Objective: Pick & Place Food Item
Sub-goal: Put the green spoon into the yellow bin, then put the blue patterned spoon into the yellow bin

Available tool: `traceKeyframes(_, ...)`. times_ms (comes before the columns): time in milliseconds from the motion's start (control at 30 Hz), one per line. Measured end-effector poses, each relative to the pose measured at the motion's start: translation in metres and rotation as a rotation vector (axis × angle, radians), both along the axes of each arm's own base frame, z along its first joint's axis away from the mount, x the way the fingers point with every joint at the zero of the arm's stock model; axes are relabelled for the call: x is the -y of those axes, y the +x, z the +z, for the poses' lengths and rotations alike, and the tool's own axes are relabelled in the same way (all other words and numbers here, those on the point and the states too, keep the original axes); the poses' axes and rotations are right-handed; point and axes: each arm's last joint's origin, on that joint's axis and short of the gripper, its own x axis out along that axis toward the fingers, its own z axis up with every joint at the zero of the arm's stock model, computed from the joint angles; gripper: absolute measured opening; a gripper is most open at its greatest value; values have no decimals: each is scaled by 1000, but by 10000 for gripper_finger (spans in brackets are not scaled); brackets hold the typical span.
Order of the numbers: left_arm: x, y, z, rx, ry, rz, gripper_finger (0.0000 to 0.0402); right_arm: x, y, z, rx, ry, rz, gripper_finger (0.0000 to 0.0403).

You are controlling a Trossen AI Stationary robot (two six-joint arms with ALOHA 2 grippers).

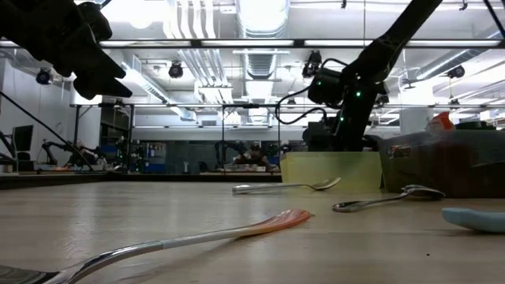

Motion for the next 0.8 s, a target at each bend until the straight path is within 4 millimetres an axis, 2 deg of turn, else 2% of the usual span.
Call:
traceKeyframes(433,0,0,0,0,0,0,290,3,2,3,-8,-8,3,103)
traceKeyframes(800,0,0,0,-1,0,0,290,2,1,4,-10,1,-4,113)
